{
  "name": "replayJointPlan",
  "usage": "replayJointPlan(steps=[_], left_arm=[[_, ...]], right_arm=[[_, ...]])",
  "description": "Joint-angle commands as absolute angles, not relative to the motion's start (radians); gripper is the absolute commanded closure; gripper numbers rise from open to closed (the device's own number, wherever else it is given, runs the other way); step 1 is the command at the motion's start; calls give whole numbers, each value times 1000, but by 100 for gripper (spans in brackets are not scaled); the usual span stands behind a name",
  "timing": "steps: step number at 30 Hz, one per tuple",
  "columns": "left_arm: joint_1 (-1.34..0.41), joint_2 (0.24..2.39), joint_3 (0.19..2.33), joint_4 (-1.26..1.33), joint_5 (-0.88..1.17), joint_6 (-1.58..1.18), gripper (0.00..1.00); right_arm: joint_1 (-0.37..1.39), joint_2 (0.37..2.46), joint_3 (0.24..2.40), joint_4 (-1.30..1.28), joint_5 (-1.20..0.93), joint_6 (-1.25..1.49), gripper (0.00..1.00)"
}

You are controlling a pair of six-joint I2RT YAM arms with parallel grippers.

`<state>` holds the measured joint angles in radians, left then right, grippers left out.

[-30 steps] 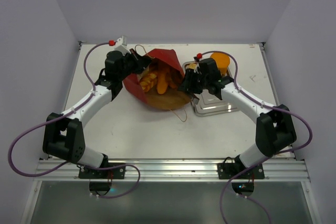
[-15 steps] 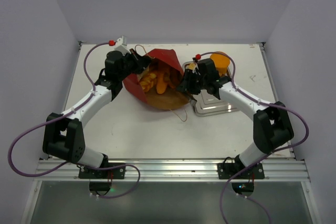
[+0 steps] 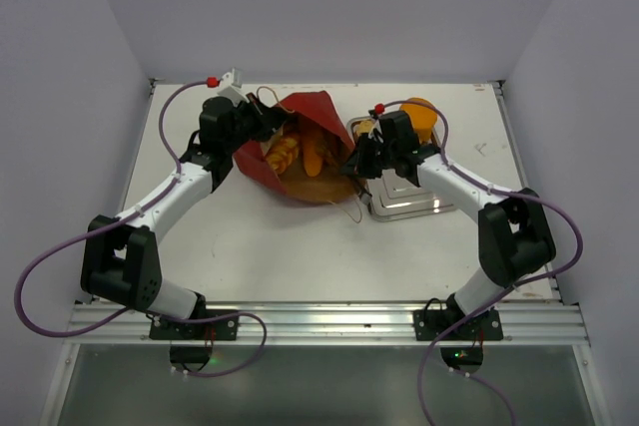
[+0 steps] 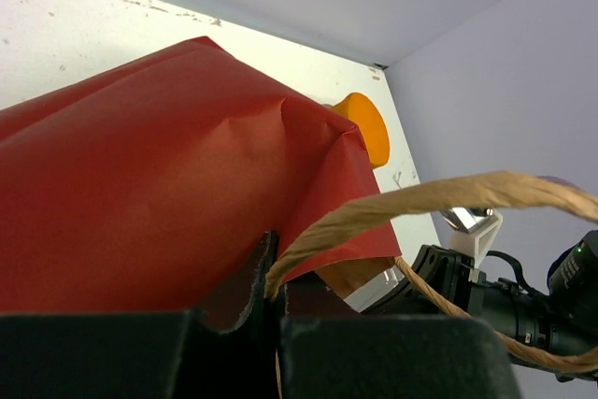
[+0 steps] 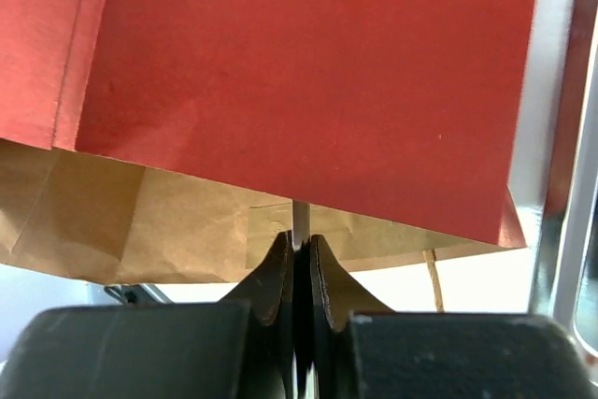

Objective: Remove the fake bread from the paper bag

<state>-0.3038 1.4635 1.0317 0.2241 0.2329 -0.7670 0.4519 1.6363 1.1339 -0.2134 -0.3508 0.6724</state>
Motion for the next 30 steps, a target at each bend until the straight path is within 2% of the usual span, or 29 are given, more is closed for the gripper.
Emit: replayJointPlan(steps=[1, 11, 30], left_arm=[[-308, 1428, 1017, 242, 221, -755, 100], [-307, 1419, 1038, 212, 170, -706, 100], [-275, 1410, 1086, 172, 121, -663, 100]], right_arm=[[423, 1586, 1120, -135, -385, 670, 100], [411, 1534, 1158, -178, -491, 578, 100], [388, 1488, 1255, -451, -566, 339, 100]])
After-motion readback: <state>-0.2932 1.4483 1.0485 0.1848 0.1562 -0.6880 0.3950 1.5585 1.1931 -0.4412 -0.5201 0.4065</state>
